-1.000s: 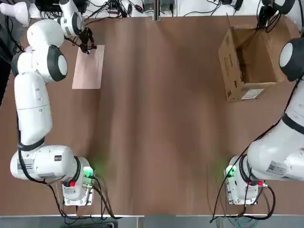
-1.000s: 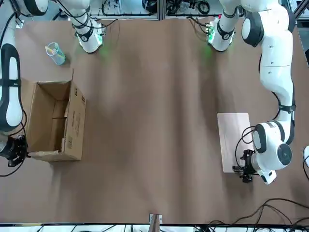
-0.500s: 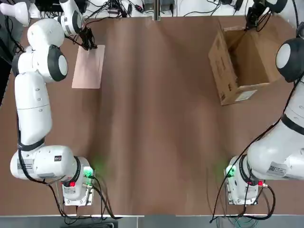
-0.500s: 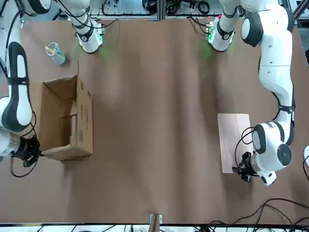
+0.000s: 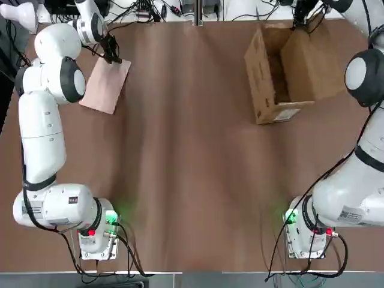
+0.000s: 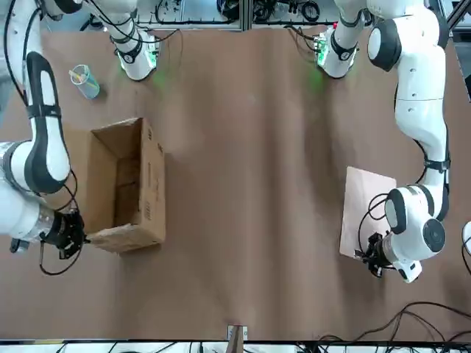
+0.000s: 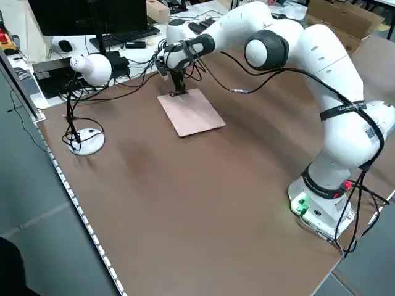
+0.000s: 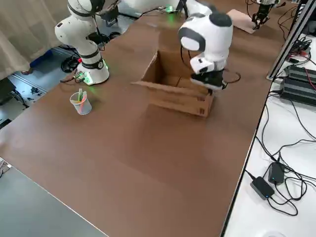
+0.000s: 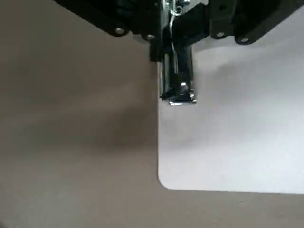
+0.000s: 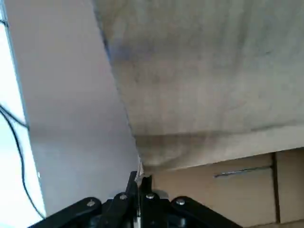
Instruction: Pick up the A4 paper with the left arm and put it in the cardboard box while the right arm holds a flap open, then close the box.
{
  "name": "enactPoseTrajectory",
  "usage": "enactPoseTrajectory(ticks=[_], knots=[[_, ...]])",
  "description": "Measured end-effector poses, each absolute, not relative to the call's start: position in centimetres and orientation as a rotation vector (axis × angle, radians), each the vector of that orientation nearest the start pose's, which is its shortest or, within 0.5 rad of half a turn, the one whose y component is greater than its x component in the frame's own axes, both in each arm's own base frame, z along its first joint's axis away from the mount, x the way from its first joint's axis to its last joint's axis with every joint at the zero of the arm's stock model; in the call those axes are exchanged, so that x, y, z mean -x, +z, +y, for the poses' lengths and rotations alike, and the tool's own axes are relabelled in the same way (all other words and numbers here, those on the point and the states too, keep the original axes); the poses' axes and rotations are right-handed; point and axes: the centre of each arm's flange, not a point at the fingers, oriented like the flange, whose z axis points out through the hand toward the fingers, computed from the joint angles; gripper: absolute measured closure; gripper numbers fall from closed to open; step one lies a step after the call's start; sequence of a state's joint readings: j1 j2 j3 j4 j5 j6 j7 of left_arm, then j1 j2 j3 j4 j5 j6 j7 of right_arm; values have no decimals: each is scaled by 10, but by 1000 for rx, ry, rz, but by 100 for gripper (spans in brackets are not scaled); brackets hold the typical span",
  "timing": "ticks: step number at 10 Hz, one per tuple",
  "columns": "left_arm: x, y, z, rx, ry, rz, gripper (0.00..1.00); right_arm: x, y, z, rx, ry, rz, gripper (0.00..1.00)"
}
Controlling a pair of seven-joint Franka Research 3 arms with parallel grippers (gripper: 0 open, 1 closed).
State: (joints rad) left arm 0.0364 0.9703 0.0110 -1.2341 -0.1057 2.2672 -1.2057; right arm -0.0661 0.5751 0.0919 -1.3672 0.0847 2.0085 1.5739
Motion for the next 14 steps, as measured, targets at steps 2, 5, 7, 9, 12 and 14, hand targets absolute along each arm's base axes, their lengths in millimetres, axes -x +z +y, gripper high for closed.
enactPoseTrajectory(ticks=[2,5,7,9,12,14], knots=[[-759,181,31,2564,-18,-1977,97,-720,401,75,2051,75,2187,96],[-761,184,33,2566,-28,-1979,97,-710,404,140,2025,91,2213,96],[-765,208,34,2575,-57,-1986,97,-702,404,176,2038,100,2205,96],[-767,257,35,2584,-65,-1985,97,-691,404,216,2034,111,2213,96],[-758,361,38,2599,-80,-1982,97,-686,408,243,1917,105,2282,96],[-738,436,36,2609,-65,-1965,97,-681,405,264,1865,91,2329,96]])
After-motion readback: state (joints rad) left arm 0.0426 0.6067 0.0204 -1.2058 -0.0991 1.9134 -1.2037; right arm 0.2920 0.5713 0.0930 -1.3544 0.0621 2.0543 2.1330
